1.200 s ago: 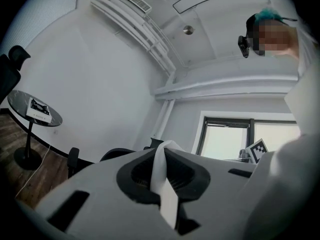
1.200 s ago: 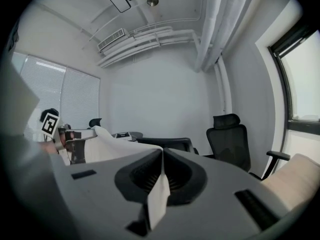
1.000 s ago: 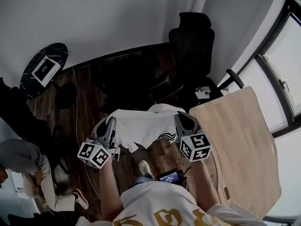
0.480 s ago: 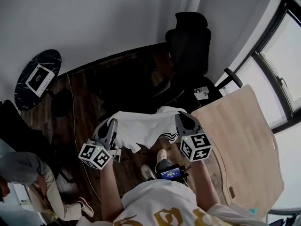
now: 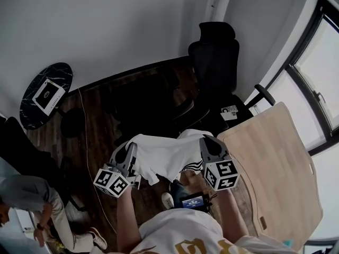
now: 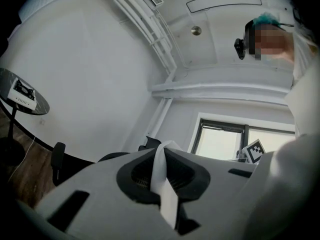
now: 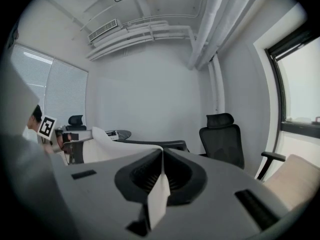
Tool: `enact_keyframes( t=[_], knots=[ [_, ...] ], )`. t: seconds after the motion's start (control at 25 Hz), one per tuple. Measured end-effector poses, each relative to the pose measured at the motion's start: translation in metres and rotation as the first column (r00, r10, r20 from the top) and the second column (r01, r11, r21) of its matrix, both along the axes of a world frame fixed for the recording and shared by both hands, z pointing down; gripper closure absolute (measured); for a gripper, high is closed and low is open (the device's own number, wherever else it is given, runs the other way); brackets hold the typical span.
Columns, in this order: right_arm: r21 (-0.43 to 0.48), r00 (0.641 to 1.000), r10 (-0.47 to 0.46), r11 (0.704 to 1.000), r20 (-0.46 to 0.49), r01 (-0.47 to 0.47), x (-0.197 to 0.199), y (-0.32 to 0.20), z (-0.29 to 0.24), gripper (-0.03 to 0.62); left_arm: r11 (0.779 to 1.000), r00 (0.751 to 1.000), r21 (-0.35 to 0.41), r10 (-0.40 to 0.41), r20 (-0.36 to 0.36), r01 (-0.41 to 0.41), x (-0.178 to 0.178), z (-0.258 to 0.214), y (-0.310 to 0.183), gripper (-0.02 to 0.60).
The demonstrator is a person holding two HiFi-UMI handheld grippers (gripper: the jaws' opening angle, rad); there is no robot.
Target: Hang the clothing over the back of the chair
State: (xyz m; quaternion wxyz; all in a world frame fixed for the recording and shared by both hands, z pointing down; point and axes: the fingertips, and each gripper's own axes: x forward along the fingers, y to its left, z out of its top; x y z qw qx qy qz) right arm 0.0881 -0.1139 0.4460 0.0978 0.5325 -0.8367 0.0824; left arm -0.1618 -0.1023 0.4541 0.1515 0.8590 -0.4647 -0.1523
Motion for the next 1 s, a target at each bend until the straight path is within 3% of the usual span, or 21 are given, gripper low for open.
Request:
enact_keyframes(
  t=[0.44,0.72,1.0],
  knots=[
    [0.077,0.999,-0.009,0.997,0.035,0.006,-0.008,0.006,-0.036,0.578,0.999,0.998,0.043,-0.01,-0.064,0.012,-0.01,-0.027,0.009,0.549],
    [0.148,0.998,-0.007,0.989,0.058,-0.002,-0.007,-0.001,-0.073,0.578,0.996,0.998,0.086,-0.021,-0.06,0.026,-0.01,-0.062,0.003,0.549],
    [0.247,0.996,0.008,0.969,0.091,-0.031,-0.012,-0.008,-0.122,0.578,0.987,0.993,0.162,-0.002,-0.115,0.021,-0.016,-0.113,-0.007,0.549]
  ],
)
